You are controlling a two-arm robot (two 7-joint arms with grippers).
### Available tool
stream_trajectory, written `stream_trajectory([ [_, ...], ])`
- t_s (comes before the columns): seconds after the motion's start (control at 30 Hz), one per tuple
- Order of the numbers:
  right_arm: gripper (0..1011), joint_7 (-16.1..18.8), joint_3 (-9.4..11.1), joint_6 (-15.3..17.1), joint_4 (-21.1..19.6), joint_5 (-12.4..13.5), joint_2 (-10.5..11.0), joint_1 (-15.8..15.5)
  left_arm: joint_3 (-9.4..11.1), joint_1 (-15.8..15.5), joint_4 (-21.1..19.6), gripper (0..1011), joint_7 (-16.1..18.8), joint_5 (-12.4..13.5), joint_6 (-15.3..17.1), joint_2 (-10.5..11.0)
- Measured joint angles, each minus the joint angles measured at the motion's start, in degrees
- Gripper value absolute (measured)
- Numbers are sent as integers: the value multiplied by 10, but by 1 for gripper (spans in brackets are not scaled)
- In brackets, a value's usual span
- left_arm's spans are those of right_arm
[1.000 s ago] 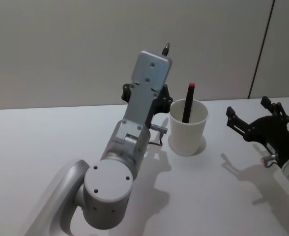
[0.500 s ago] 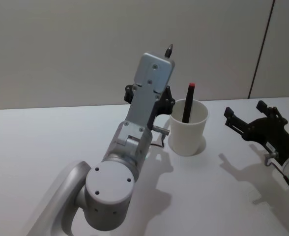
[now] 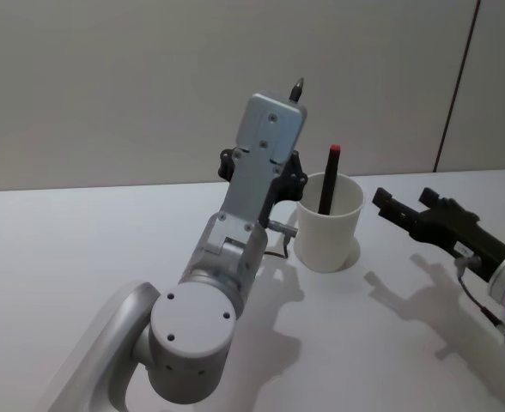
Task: Place the pen into the pen holder.
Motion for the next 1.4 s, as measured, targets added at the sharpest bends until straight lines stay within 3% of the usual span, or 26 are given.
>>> stream_trajectory([
  [0.23,1001,4,6,62,0,73,-2,14,0,0,0,154,0,0,-1,0],
  [0.33,1001,4,10,97,2,117,-3,23,0,0,0,154,0,0,-1,0],
  [0.5,1001,2,14,120,2,153,-3,29,0,0,0,154,-1,0,-1,0],
  [0.93,1001,-21,27,137,6,251,-2,46,0,0,0,154,-1,0,0,0],
  [1.07,1001,-31,33,142,11,289,-1,54,0,0,0,152,-1,0,0,0],
  [1.13,1001,-39,38,146,16,322,0,60,0,0,0,154,-1,0,0,0],
  [1.17,1001,-39,38,146,16,322,0,60,0,0,0,154,-1,0,0,0],
  [1.33,1001,-57,44,152,27,388,-1,76,0,0,0,154,0,0,0,0],
  [1.4,1001,-59,44,153,29,396,-1,78,0,0,0,154,0,0,0,0],
])
